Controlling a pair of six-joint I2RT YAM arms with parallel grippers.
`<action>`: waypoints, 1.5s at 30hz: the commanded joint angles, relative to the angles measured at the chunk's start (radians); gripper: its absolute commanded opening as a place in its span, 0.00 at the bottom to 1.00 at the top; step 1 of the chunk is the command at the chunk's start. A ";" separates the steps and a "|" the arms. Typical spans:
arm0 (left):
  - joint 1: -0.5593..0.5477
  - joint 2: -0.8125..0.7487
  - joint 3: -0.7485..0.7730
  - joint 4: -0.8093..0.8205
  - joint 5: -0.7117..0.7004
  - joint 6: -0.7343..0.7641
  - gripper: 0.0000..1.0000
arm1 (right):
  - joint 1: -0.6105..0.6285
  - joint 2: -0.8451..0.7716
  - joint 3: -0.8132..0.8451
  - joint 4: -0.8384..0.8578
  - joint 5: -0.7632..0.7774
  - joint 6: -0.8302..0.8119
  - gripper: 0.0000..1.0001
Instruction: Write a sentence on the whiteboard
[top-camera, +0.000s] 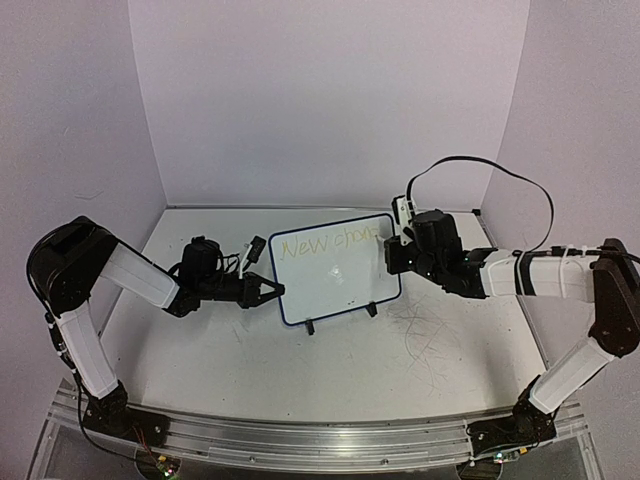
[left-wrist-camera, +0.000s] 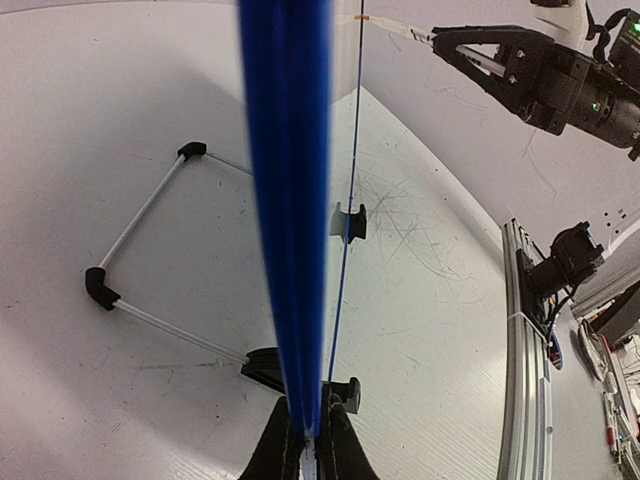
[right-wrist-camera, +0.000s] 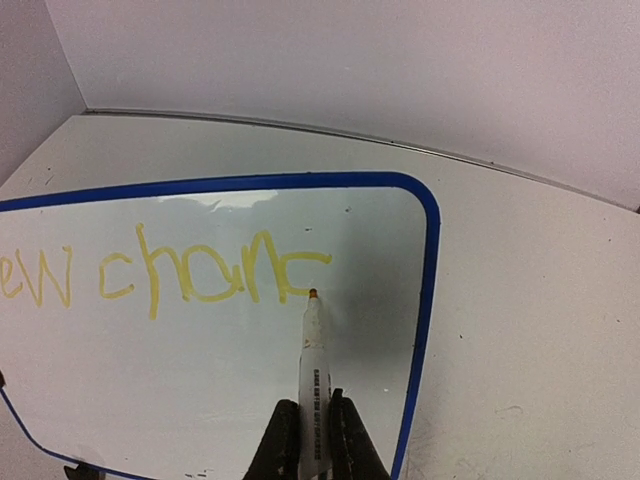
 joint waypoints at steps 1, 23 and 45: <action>0.003 -0.023 0.009 -0.047 -0.061 0.025 0.00 | -0.002 -0.029 0.007 0.012 0.061 0.007 0.00; 0.003 -0.027 0.012 -0.051 -0.061 0.028 0.00 | -0.023 -0.040 0.002 0.066 -0.045 0.014 0.00; 0.003 -0.021 0.013 -0.051 -0.061 0.032 0.00 | -0.023 -0.027 0.012 0.080 -0.017 0.013 0.00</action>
